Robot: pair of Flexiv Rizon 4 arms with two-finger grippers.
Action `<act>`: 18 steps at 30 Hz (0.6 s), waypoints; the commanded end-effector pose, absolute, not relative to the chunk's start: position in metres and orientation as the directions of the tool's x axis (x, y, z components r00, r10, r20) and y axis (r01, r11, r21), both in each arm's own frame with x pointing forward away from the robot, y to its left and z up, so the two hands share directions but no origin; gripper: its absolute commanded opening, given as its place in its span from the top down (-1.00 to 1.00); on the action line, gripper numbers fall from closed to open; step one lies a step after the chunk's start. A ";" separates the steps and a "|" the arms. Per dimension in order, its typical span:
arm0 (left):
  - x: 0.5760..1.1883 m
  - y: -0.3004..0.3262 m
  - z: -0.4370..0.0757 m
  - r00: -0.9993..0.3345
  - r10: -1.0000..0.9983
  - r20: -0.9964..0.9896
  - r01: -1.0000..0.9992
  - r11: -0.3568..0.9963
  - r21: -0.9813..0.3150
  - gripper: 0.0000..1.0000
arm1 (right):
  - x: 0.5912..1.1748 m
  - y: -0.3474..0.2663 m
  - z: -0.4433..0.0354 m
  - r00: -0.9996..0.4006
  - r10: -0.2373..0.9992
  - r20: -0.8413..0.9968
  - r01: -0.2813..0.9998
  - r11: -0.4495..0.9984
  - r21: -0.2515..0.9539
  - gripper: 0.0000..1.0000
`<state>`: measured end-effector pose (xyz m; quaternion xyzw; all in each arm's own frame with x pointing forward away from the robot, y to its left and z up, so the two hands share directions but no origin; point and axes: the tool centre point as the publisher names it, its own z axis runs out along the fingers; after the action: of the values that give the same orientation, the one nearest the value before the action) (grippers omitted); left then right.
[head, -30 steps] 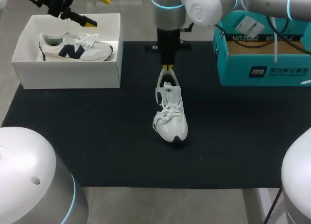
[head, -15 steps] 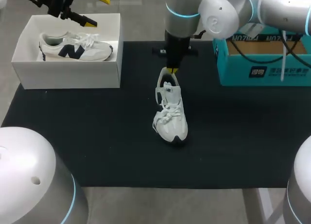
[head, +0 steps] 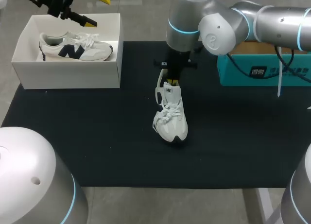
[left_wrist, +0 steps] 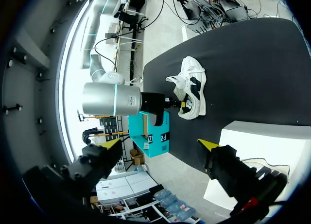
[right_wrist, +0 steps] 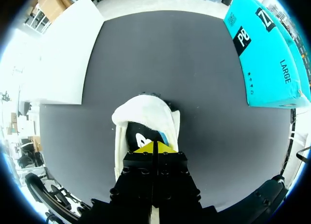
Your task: Take the shoe out of the shoebox, open the shoe tongue, remove and reinsert the insole, then place the shoe into the shoebox
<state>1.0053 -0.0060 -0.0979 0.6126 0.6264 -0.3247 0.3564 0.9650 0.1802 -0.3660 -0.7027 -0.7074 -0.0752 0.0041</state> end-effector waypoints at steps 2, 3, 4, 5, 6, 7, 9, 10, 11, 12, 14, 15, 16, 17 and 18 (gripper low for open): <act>1.006 -0.006 -0.098 0.005 0.538 -0.843 0.999 0.037 0.030 -1.00 | 0.971 0.183 -0.378 -0.013 0.994 0.105 0.996 0.003 0.093 1.00; 1.006 -0.006 -0.098 0.005 0.538 -0.843 0.999 0.037 0.030 -1.00 | 0.972 0.184 -0.382 -0.011 0.995 0.103 0.996 0.002 0.085 1.00; 1.006 -0.006 -0.098 0.005 0.538 -0.843 0.999 0.037 0.030 -1.00 | 0.973 0.184 -0.385 -0.014 0.994 0.106 0.997 0.005 0.078 1.00; 1.006 -0.006 -0.098 0.005 0.538 -0.843 0.999 0.037 0.030 -1.00 | 0.973 0.185 -0.389 -0.014 0.994 0.112 0.997 0.006 0.074 1.00; 1.006 -0.006 -0.098 0.005 0.538 -0.843 0.999 0.037 0.030 -1.00 | 0.973 0.186 -0.393 -0.013 0.993 0.115 0.998 0.005 0.067 1.00; 1.006 -0.006 -0.098 0.005 0.538 -0.843 0.999 0.037 0.030 -1.00 | 0.973 0.186 -0.394 -0.014 0.992 0.124 0.998 0.006 0.064 1.00; 1.006 -0.006 -0.098 0.005 0.538 -0.843 0.999 0.037 0.030 -1.00 | 0.972 0.188 -0.401 -0.012 0.991 0.130 0.999 0.006 0.052 1.00; 1.006 -0.006 -0.098 0.005 0.538 -0.843 0.999 0.037 0.030 -1.00 | 0.971 0.190 -0.405 -0.012 0.990 0.138 0.999 0.006 0.048 1.00; 1.006 -0.006 -0.098 0.005 0.538 -0.843 0.999 0.037 0.030 -1.00 | 0.970 0.191 -0.409 -0.012 0.991 0.136 0.999 0.006 0.043 1.00; 1.006 -0.006 -0.098 0.005 0.538 -0.843 0.999 0.037 0.030 -1.00 | 0.969 0.191 -0.413 -0.010 0.990 0.141 0.999 0.006 0.034 1.00; 1.006 -0.006 -0.098 0.005 0.538 -0.843 0.999 0.037 0.030 -1.00 | 0.967 0.193 -0.417 -0.010 0.989 0.147 1.000 0.006 0.026 1.00; 1.006 -0.006 -0.098 0.005 0.538 -0.843 0.999 0.037 0.030 -1.00 | 0.965 0.194 -0.420 -0.006 0.988 0.157 1.000 0.004 0.014 1.00; 1.006 -0.006 -0.098 0.005 0.538 -0.843 0.999 0.037 0.030 -1.00 | 0.964 0.195 -0.423 -0.007 0.987 0.162 1.000 0.005 0.011 1.00; 1.006 -0.006 -0.098 0.005 0.538 -0.843 0.999 0.037 0.030 -1.00 | 0.964 0.196 -0.426 -0.009 0.986 0.164 1.000 0.007 0.010 1.00; 1.006 -0.006 -0.098 0.005 0.538 -0.843 0.999 0.037 0.030 -1.00 | 0.962 0.198 -0.428 -0.009 0.985 0.175 1.000 0.010 -0.001 1.00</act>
<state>1.0054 -0.0060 -0.0979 0.6125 0.6264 -0.3247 0.3564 0.9605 0.1945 -0.4119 -0.7028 -0.7068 -0.0606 0.0527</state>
